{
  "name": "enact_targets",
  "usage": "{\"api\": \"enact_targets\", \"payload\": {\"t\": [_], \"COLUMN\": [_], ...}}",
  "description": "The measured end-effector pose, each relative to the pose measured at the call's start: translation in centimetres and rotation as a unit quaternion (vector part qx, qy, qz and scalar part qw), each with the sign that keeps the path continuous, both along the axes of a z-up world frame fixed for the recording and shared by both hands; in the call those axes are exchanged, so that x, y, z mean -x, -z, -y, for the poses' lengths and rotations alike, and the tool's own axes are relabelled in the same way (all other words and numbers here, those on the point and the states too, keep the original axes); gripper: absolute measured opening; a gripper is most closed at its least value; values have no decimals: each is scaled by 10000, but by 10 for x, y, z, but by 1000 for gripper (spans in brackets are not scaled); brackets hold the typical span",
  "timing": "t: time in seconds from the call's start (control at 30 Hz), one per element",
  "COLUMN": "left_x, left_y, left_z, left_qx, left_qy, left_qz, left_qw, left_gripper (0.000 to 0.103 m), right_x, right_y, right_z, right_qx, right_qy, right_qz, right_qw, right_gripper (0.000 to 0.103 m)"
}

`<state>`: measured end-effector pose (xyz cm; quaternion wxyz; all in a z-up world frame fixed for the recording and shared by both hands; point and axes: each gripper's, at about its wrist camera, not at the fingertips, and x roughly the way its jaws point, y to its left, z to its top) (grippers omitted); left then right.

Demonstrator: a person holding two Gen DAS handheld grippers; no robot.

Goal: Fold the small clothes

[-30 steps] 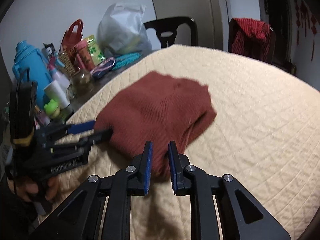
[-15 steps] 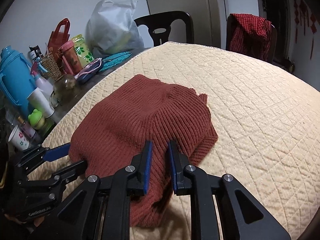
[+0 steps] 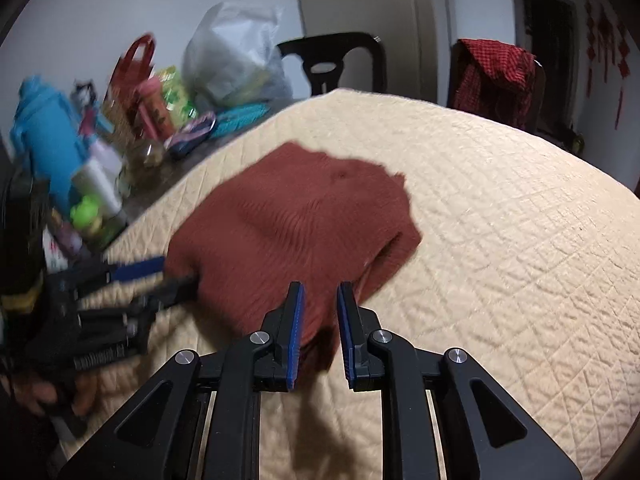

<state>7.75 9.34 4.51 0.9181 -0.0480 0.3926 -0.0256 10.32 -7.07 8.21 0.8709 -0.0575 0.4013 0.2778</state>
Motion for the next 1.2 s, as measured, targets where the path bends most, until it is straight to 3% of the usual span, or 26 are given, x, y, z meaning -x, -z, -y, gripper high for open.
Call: {"api": "enact_targets", "payload": {"t": [0.27,0.6,0.77,1.07,1.2], "left_x": [0,20,37,52,49], "left_y": [9,8,3,9,11], "left_z": [1,3,5,1,5], "left_qx": [-25,-140,-326,-322,-403], "left_qy": [14,-65,-64,-155,-90], "left_qz": [-325,-370,-363,-463,-473], "left_qw": [9995,9992,9988,9983,9980], "left_gripper": [54,54,54,59,67], "right_x": [9,23,45,64,61], "right_y": [8,13,14,14,22], "right_z": [6,18,27,31,32], "right_qx": [182,329,452,793,850], "right_qy": [-60,3,-43,-60,1], "right_qz": [-59,-216,-230,-82,-176], "right_qw": [9998,9992,9987,9968,9962], "right_gripper": [17,18,29,32,36]}}
